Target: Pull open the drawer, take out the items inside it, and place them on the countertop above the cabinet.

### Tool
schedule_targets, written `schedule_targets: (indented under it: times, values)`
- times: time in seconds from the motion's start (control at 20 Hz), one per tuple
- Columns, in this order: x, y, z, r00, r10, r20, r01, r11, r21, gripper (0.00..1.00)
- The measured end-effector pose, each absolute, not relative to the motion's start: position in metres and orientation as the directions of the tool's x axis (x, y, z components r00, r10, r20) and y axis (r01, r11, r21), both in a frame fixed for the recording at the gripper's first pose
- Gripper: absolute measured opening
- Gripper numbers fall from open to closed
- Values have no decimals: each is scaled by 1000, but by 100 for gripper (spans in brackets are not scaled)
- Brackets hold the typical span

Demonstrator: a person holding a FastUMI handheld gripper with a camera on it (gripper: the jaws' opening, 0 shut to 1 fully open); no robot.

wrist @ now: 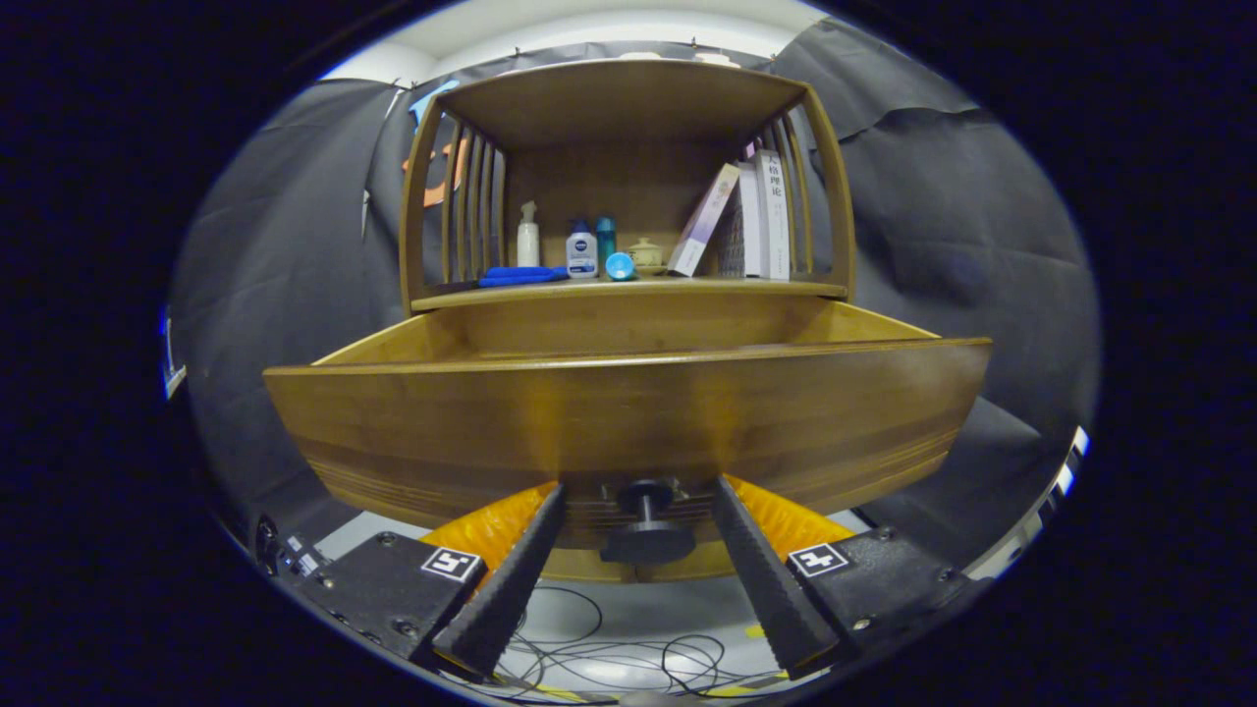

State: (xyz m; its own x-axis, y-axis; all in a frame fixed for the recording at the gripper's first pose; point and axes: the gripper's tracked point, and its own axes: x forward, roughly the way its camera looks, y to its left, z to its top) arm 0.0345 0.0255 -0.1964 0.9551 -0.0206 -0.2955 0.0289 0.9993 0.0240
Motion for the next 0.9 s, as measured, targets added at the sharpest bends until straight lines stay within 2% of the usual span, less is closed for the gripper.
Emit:
schedule_targets:
  times: [0.9]
  values:
    - [124, 36, -183, 959, -52, -280, 62, 998, 27, 99]
